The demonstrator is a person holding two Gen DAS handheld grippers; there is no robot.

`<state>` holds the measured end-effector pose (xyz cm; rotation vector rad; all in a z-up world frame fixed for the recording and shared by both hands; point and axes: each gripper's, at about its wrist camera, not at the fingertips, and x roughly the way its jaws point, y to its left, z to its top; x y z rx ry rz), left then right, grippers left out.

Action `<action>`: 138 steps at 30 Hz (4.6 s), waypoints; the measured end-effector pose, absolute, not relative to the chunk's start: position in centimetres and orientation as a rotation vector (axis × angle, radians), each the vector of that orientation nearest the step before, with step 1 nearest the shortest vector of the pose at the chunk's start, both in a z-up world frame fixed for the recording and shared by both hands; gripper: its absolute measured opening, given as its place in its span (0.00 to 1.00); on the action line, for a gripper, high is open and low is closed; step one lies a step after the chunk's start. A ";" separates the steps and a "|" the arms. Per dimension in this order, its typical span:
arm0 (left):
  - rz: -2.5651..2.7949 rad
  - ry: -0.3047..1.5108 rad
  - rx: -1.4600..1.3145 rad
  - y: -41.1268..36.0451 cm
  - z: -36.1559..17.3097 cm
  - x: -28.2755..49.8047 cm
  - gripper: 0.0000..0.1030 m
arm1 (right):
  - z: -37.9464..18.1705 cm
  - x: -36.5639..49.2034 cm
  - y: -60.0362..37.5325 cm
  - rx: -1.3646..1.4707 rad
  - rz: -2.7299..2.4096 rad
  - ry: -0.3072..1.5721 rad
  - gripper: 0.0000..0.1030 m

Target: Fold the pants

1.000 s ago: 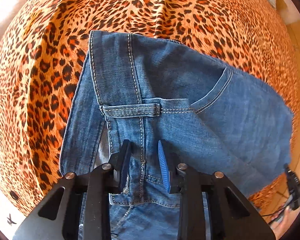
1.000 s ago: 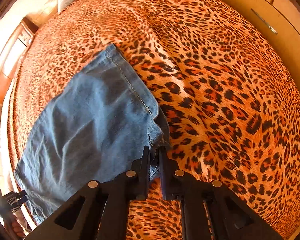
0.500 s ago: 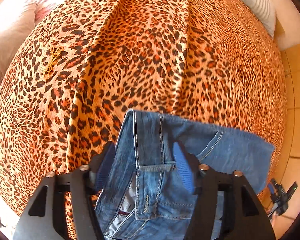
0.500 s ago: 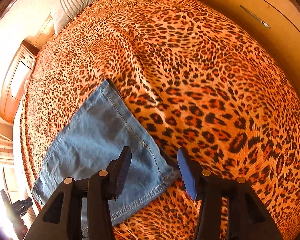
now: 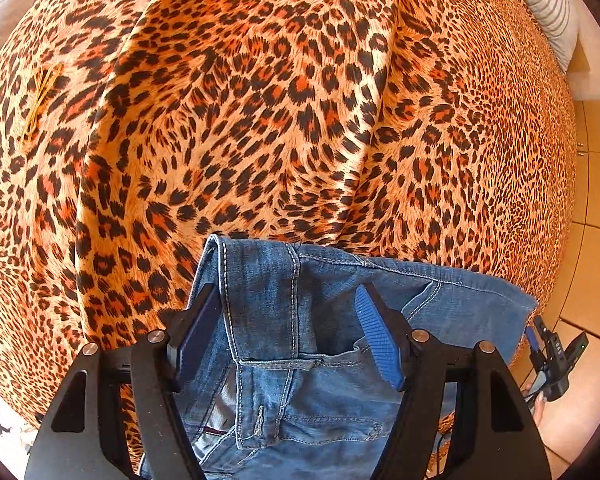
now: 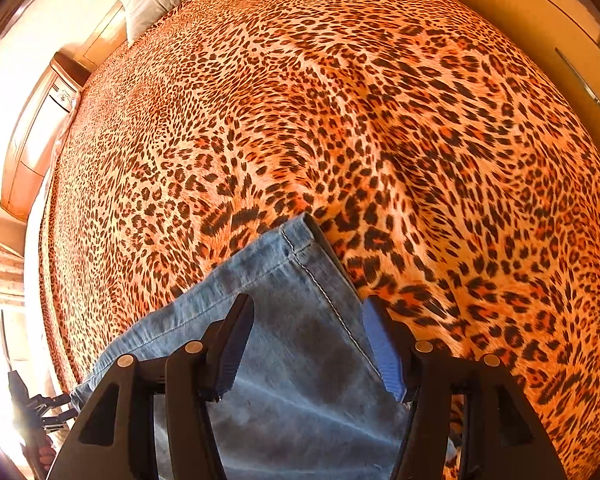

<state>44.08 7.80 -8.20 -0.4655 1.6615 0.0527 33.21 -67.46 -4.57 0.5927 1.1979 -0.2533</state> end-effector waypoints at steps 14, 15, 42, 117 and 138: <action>0.132 1.761 -0.103 3.6 -12.0 51.7 0.75 | -7.0 38.4 -64.2 0.359 -0.230 1.265 0.80; 0.135 1.758 -0.102 3.4 -11.8 51.3 0.75 | -7.1 38.7 -63.8 0.317 -0.234 1.279 0.80; 0.018 1.171 0.038 -1.7 5.2 36.6 0.21 | 6.0 22.6 -62.3 0.417 -0.116 0.944 0.08; 0.112 1.482 -0.573 4.2 -7.4 13.7 0.12 | -5.6 -12.5 -58.3 1.062 -0.155 1.116 0.04; -0.012 1.552 -0.625 2.9 -8.4 14.2 0.43 | -4.3 -15.0 -63.9 1.085 -0.329 1.051 0.42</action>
